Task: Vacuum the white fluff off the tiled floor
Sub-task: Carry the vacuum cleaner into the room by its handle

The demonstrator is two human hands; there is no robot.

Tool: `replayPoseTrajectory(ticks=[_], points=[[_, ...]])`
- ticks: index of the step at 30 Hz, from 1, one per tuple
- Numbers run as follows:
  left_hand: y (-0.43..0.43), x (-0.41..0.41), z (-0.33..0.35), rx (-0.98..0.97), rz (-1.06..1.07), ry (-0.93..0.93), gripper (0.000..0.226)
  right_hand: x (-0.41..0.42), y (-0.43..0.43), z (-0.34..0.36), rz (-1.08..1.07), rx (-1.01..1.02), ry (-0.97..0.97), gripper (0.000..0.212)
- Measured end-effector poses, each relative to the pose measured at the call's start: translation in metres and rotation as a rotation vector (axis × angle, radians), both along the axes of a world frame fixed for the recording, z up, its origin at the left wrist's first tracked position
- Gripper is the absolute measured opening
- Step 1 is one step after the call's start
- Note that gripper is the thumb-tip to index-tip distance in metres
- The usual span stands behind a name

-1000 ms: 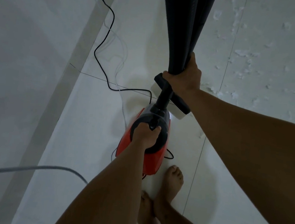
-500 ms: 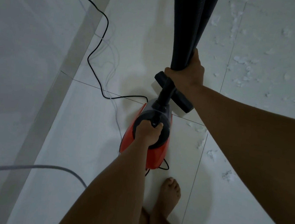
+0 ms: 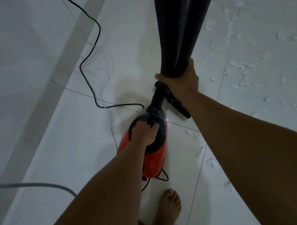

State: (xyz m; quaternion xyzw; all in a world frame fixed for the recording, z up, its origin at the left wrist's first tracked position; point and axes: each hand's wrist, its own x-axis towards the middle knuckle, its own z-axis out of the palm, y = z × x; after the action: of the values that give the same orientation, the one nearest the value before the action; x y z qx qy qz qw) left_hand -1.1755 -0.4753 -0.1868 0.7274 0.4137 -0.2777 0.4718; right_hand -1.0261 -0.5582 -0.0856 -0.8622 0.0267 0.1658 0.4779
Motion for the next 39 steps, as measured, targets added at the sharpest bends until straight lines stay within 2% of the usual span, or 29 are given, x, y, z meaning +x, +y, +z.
replayPoseTrajectory(ticks=[7,15,20,26,28,31,35,36,37,39], points=[[0.002,0.002,-0.002,-0.006,-0.032,0.009,0.033,0.004,-0.004,-0.017,-0.002,-0.002,0.014,0.051],[0.002,0.009,0.001,0.053,-0.104,0.029,0.04,0.01,-0.009,-0.014,0.001,-0.01,-0.073,0.045],[0.001,0.004,0.002,0.096,-0.124,-0.05,0.04,0.0,-0.007,-0.024,-0.025,0.027,-0.132,0.029],[-0.004,-0.006,0.01,0.263,-0.208,-0.152,0.049,-0.02,0.001,-0.028,-0.135,0.149,-0.309,0.018],[-0.002,-0.009,0.01,0.325,-0.227,-0.135,0.059,-0.026,0.0,-0.03,-0.151,0.164,-0.374,0.018],[0.003,-0.017,0.007,0.318,-0.308,-0.188,0.072,-0.037,-0.004,-0.037,-0.176,0.167,-0.46,0.034],[0.023,-0.048,0.022,0.122,-0.11,-0.428,0.056,-0.059,-0.016,-0.039,-0.193,0.221,-0.507,0.043],[0.032,-0.059,0.022,0.104,-0.109,-0.44,0.064,-0.064,-0.018,-0.039,-0.189,0.239,-0.502,0.044],[0.038,-0.07,0.022,0.136,-0.187,-0.381,0.081,-0.068,-0.02,-0.039,-0.188,0.259,-0.499,0.044],[0.043,-0.088,0.016,0.256,-0.438,-0.19,0.126,-0.077,-0.024,-0.035,-0.193,0.287,-0.496,0.044]])
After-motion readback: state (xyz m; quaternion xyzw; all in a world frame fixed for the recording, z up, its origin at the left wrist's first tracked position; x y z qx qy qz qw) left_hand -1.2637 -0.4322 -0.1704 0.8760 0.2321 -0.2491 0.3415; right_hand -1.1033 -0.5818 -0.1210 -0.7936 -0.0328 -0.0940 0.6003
